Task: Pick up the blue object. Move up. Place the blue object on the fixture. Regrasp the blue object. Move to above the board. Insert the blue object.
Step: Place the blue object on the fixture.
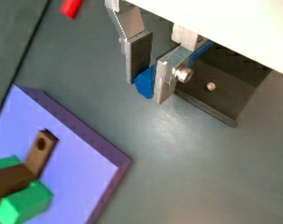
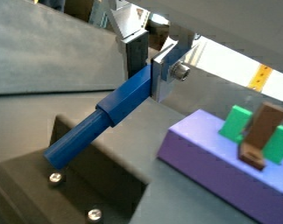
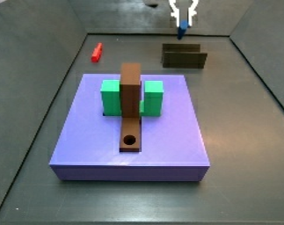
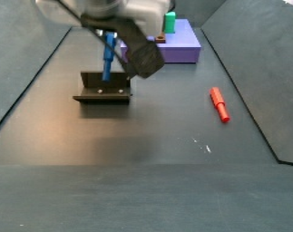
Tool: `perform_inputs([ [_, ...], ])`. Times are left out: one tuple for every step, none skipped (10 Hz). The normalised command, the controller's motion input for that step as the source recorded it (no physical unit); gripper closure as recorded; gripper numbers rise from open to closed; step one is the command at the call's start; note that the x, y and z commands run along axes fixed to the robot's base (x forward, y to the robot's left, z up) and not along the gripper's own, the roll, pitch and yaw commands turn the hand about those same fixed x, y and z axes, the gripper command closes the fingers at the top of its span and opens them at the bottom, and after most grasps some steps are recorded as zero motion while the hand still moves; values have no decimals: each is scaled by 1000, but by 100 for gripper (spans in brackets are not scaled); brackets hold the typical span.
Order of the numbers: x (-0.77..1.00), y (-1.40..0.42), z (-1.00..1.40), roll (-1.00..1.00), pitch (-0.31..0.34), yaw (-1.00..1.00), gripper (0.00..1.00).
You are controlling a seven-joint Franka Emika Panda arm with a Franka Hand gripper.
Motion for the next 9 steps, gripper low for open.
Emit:
perform_inputs([
  [223,-57,-274,183,0,6,100],
  [114,0,-111,251,43,0,100],
  [0,0,-183,0,0,0,100],
  [0,0,-271,-86,0,0,100],
  [-26,-34,-334,0,-54,0,100],
  [0,-46,-309,-234,-66,0,100],
  [0,0,-183,-211,0,0,100],
  [60,0,-143,-283,-3,0,100],
  [80,57,-109,-443,-14,0,100],
])
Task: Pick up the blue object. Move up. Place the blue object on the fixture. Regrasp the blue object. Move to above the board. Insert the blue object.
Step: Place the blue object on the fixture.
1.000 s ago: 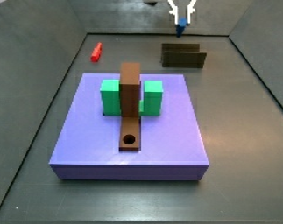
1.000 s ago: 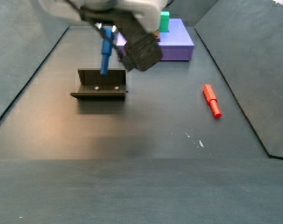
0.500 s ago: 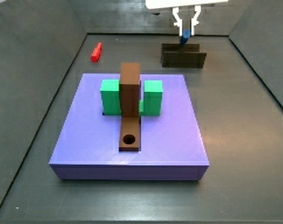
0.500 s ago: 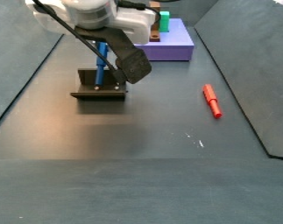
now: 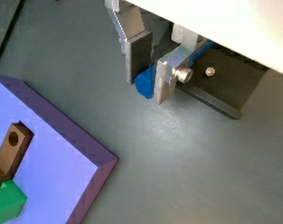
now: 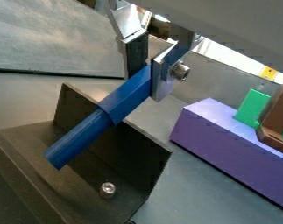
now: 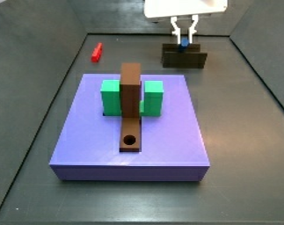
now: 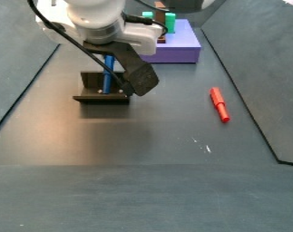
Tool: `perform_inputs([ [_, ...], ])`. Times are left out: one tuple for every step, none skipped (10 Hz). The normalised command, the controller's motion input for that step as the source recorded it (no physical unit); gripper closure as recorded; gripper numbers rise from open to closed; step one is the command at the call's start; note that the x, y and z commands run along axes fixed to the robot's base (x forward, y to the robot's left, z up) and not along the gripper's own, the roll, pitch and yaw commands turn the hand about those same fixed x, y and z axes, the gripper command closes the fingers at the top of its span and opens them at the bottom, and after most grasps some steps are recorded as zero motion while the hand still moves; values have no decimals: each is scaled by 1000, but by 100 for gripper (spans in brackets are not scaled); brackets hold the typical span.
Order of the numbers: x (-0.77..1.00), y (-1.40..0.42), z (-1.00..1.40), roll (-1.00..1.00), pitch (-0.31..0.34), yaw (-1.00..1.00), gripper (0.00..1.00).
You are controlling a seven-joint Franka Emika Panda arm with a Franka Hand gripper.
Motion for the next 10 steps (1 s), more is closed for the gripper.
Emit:
perform_inputs([
  [91,71,-106,-471,-6,0,100],
  [49,14,-83,-251,0,0,100],
  [40,0,-23,-97,0,0,100],
  [77,0,0,26,34,0,100],
  [60,0,-46,254,63,0,100],
  [60,51,-74,186,29,0,100],
  [20,123,-117,209,9,0,100],
  [17,111,-106,260,31,0,100],
  [43,0,-89,217,6,0,100],
  [49,0,0,80,23,0,100],
])
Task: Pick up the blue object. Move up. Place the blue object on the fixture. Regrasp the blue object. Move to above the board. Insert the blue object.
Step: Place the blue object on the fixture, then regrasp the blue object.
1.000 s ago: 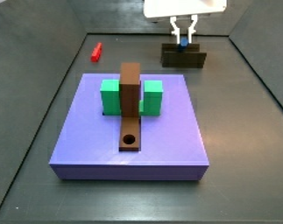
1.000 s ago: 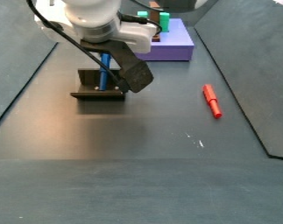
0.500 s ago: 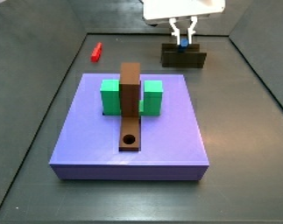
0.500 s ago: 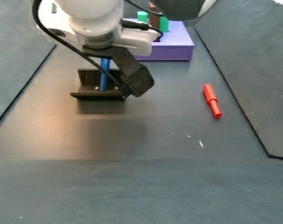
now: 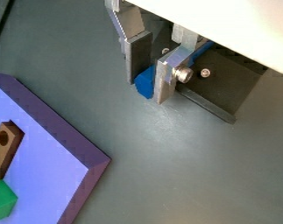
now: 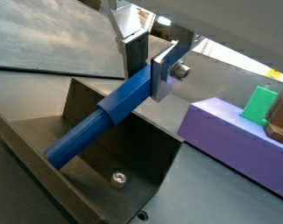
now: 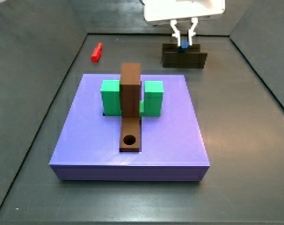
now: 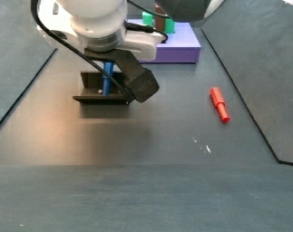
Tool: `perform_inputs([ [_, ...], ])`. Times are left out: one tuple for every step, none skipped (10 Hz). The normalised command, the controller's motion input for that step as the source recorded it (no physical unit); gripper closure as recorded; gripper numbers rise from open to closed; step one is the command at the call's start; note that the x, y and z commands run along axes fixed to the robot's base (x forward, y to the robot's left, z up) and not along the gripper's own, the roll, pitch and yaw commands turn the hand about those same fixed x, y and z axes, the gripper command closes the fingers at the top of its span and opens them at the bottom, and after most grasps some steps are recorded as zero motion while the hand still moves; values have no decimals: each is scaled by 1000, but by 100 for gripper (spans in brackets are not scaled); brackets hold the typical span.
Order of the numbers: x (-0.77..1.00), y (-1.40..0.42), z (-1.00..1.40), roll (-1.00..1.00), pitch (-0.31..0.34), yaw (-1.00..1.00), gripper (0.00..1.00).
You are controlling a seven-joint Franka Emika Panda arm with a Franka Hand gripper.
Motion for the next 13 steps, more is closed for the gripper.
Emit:
perform_inputs([
  [0,0,0,0,0,0,100],
  [0,0,0,0,0,0,0],
  [-60,-9,766,397,260,-380,0],
  [-149,-34,757,626,294,-454,0],
  [-186,-146,654,757,297,-494,0],
  [-140,-194,429,817,169,-471,0],
  [46,-300,137,1000,0,-126,0],
  [209,-260,37,1000,-29,0,0],
  [146,-157,0,1000,-154,91,0],
  [34,-97,0,1000,-117,183,0],
  [-106,0,-57,1000,-211,217,0],
  [-197,43,-43,1000,-149,266,0],
  [0,0,0,1000,-403,443,0],
])
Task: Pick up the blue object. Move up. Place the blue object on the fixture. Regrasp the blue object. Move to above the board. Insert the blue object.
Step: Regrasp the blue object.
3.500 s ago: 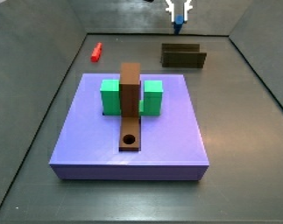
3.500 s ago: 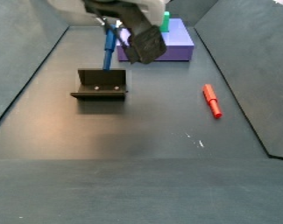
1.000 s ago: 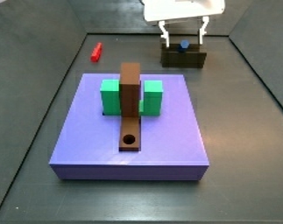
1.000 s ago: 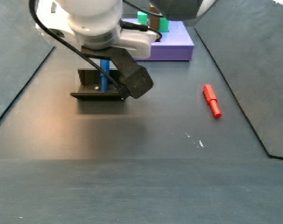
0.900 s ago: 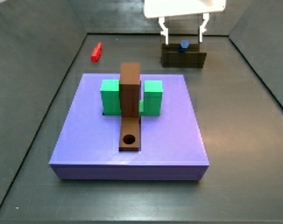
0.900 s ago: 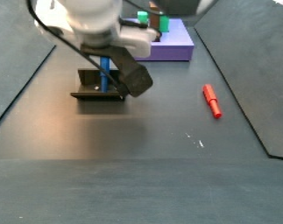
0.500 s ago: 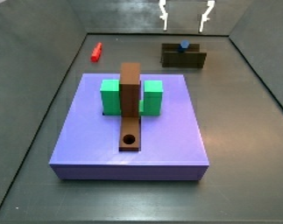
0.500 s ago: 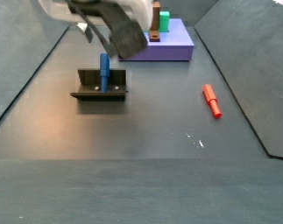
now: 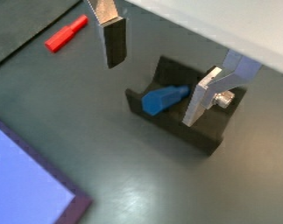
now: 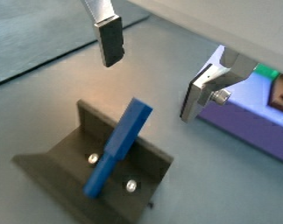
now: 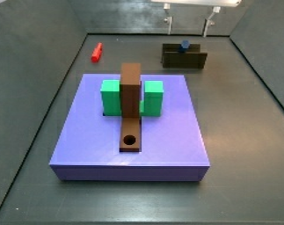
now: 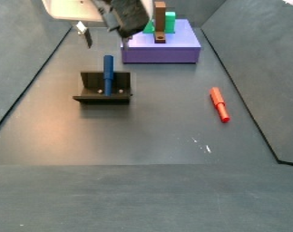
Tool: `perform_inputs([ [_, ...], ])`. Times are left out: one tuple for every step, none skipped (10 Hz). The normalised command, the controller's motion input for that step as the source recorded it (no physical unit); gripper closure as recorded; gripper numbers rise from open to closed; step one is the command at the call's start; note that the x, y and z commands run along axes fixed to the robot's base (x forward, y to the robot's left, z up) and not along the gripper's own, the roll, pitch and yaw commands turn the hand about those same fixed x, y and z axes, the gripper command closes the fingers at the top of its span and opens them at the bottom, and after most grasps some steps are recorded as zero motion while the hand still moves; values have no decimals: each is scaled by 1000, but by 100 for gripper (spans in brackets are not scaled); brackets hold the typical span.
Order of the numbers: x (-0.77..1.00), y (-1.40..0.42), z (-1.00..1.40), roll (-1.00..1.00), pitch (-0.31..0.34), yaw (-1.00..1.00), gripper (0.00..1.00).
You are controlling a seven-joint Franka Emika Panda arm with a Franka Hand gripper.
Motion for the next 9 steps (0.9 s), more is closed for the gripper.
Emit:
perform_inputs([
  [0,0,91,1000,-649,494,0],
  [6,-29,223,960,-671,540,0],
  [91,-117,337,923,-706,554,0],
  [229,-86,126,1000,-311,366,0],
  [143,-74,0,1000,0,309,0],
  [203,-11,46,1000,214,246,0],
  [303,-183,17,1000,543,49,0],
  [371,-269,-14,1000,511,71,0],
  [340,-226,0,1000,486,91,0],
])
